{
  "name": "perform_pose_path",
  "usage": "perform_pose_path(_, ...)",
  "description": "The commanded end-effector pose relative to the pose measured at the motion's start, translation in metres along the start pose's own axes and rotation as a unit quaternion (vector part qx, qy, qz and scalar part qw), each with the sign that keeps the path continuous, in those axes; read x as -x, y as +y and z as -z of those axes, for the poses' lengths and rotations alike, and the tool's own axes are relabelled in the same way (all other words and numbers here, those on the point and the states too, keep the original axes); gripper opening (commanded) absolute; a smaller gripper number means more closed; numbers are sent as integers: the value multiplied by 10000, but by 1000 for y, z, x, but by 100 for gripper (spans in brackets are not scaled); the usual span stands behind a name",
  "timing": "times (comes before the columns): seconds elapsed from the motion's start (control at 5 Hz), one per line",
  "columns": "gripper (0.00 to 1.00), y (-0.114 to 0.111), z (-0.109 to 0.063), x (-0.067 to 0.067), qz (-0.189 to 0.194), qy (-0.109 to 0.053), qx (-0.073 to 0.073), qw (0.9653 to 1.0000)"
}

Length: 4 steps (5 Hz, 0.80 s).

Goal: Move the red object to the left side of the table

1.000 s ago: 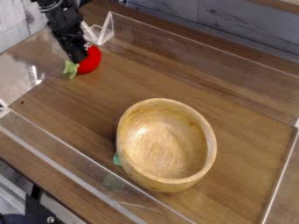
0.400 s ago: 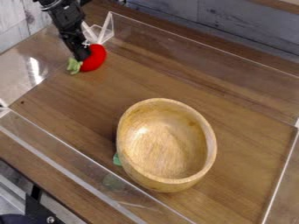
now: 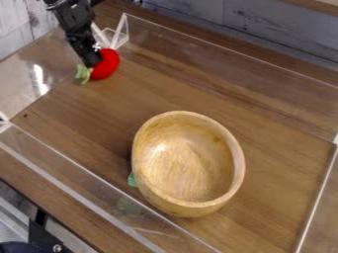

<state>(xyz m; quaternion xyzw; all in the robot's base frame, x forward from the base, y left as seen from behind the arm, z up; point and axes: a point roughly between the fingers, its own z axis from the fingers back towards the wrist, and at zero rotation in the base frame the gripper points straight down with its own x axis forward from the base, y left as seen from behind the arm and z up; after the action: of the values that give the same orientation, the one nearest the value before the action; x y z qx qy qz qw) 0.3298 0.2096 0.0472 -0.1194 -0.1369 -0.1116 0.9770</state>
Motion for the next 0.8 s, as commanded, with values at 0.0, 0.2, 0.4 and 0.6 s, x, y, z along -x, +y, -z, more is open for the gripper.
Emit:
perform_pose_path(0.0,0,7,-12,-15,-242,-290,-246,9990)
perform_pose_path(0.2,0,7,-7,-18,-571,-366,-263,9973)
perform_pose_path(0.4,0,4,-5,-16,-626,-361,-206,9972)
perform_pose_path(0.6,0,2,-3,-13,-687,-339,-126,9970)
